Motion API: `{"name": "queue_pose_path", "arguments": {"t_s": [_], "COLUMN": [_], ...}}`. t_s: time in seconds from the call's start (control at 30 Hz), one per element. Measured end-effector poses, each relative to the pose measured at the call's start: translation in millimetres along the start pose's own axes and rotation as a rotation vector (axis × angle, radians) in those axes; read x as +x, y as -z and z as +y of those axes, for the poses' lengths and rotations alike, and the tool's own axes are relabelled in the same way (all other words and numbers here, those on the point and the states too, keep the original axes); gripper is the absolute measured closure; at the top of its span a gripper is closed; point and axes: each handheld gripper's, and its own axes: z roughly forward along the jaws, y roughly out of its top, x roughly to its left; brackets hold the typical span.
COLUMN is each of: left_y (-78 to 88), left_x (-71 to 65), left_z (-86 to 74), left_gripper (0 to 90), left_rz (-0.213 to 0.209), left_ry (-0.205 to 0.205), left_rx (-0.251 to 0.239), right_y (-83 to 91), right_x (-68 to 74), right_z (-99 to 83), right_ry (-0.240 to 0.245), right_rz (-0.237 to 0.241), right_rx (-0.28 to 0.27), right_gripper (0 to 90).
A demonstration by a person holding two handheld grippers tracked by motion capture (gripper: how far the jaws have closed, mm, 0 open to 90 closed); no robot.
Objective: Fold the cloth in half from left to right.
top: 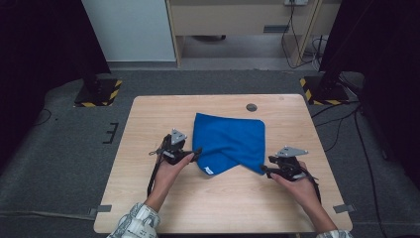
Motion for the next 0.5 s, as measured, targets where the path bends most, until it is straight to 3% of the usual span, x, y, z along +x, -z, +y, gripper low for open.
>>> {"name": "queue_pose_path", "arguments": {"t_s": [0.03, 0.17, 0.23, 0.43, 0.5], "left_y": [6.2, 16.4, 22.9, 41.6, 41.6], "left_x": [-2.8, -7.5, -10.7, -25.9, -29.9], "left_z": [-6.3, -16.8, -23.3, -37.5, -39.3], "left_gripper": [14.8, 14.9, 15.0, 15.8, 15.8], "left_rz": [-0.006, -0.007, -0.007, -0.002, -0.010], "left_ry": [0.005, 0.000, 0.008, -0.060, -0.057], "left_rx": [0.003, 0.011, 0.013, 0.034, 0.036], "right_y": [2.7, 6.4, 7.0, 14.6, 16.3], "right_x": [3.4, 6.7, 7.5, 11.0, 12.1], "right_z": [-4.4, -8.8, -9.3, -11.0, -11.5], "right_ry": [0.008, 0.035, 0.036, 0.047, 0.046], "right_rz": [-0.001, 0.002, 0.001, -0.015, -0.010], "right_rx": [0.004, 0.016, 0.013, 0.008, 0.005], "right_gripper": [54.0, 65.1, 66.9, 75.5, 75.5]}}
